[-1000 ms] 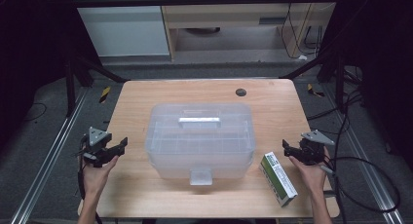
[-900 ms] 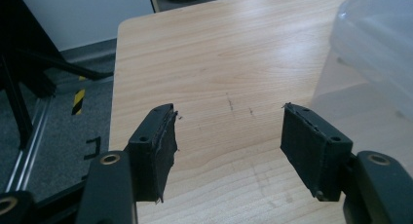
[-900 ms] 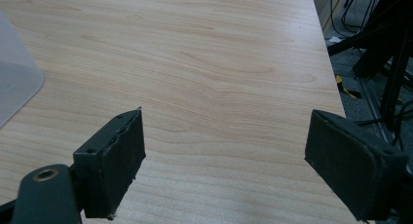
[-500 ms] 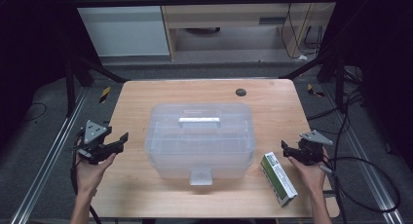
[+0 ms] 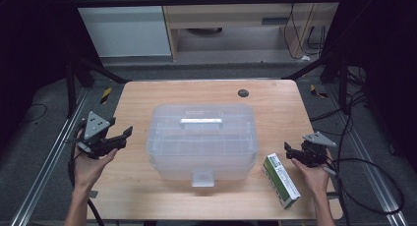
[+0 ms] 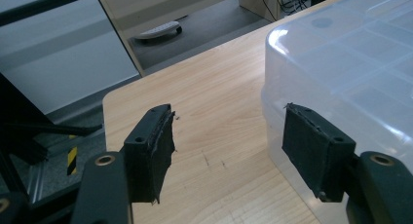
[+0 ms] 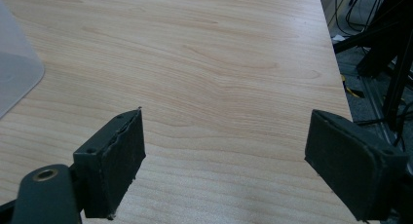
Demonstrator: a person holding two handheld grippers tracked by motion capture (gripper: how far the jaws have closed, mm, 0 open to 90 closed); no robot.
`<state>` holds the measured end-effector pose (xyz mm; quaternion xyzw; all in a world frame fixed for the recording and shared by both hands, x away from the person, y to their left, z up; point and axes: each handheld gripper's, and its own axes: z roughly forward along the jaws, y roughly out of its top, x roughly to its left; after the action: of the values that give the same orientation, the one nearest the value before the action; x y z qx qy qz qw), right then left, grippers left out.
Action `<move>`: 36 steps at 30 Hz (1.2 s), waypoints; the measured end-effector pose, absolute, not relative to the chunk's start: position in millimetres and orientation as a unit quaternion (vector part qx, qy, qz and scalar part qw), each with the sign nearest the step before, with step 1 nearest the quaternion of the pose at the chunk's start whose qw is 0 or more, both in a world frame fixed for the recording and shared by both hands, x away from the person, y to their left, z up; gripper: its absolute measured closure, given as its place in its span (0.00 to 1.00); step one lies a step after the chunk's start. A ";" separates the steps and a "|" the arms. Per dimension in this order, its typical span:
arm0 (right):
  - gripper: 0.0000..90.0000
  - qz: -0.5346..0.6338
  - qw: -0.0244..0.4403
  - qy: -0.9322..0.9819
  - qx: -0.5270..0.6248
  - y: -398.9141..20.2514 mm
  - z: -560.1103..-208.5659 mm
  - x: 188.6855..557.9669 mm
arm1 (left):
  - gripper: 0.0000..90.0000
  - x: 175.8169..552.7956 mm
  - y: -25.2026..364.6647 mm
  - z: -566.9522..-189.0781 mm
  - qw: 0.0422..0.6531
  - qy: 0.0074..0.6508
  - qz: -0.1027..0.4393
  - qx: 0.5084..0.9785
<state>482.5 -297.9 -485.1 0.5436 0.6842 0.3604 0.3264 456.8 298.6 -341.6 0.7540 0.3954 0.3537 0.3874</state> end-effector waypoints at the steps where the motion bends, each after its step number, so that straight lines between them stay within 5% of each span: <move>1: 0.16 0.360 0.326 0.684 0.544 -297.9 -485.1 482.5 | 0.39 456.8 298.6 -341.6 0.387 0.395 0.354 0.754; 36: 0.16 0.358 0.320 0.686 0.546 -300.9 -487.2 483.4 | 0.39 447.7 223.0 -297.2 0.304 0.253 0.365 0.843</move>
<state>483.4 -300.9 -487.2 0.5461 0.6862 0.3584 0.3201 447.7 223.0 -297.2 0.8427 0.2529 0.3654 0.3040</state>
